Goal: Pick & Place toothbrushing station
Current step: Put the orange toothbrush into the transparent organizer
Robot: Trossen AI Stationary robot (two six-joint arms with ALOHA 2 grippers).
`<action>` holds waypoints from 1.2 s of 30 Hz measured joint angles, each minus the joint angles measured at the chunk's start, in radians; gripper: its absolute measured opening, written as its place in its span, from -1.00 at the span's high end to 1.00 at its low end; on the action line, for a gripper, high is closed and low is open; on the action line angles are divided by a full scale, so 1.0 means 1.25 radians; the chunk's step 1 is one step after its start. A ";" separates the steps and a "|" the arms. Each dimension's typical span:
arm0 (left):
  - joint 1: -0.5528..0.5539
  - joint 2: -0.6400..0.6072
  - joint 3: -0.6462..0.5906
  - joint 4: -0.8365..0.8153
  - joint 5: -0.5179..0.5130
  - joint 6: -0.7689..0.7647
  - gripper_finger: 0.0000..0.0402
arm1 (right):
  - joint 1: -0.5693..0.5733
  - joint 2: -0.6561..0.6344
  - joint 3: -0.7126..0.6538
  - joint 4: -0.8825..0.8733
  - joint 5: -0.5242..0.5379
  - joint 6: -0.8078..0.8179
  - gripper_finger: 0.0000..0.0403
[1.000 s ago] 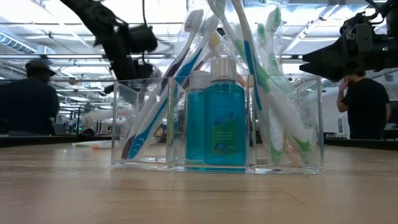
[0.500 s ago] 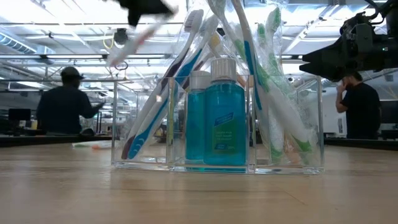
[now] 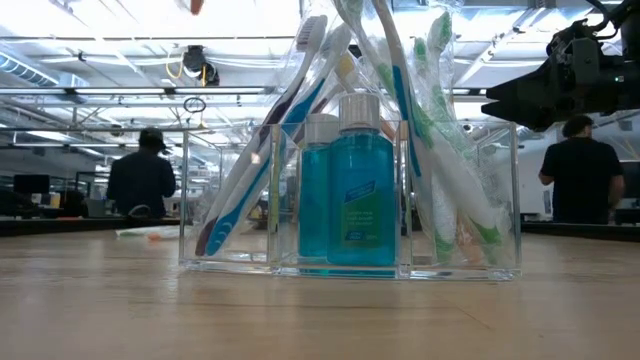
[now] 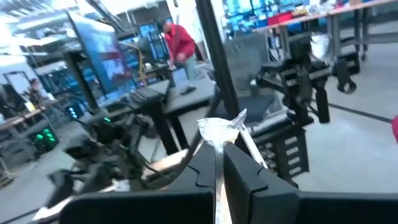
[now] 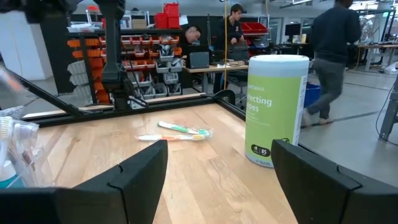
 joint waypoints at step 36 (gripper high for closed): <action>0.071 0.212 -0.303 0.656 -0.147 -0.217 1.00 | 0.000 0.000 0.000 0.000 0.000 0.000 -0.38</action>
